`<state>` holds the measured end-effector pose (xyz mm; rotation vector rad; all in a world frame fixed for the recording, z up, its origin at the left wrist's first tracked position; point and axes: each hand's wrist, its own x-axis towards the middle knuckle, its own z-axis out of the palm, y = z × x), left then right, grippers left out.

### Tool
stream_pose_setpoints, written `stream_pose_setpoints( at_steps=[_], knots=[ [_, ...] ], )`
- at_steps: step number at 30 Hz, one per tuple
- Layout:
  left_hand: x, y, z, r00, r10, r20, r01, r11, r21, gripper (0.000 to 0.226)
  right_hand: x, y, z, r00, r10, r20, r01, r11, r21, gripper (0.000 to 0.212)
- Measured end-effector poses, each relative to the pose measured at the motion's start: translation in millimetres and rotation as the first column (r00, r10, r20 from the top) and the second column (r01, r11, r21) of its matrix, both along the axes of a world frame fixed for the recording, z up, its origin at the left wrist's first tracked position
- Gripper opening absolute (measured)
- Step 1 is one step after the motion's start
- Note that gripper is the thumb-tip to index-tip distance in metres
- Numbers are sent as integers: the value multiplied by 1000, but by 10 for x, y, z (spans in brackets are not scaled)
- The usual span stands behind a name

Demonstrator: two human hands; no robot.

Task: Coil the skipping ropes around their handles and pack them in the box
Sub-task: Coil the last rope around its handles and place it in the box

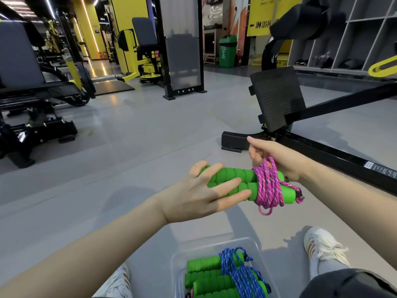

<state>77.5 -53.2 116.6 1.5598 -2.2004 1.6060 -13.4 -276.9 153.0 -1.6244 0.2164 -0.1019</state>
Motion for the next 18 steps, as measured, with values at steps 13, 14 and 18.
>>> stream_pose_setpoints(
  at_steps=[13,14,18],
  knots=[
    [7,-129,69,979,109,-174,-141,972,-187,41,-61,315,-266,999,-28,-28,38,872,487,47],
    [73,-121,87,970,150,-192,-193,954,-228,42,-41,358,-331,1000,-1,-31,14,895,445,51],
    [297,8,55,956,264,-127,-287,933,-217,39,-38,504,-337,990,-95,-108,118,966,230,41]
  ],
)
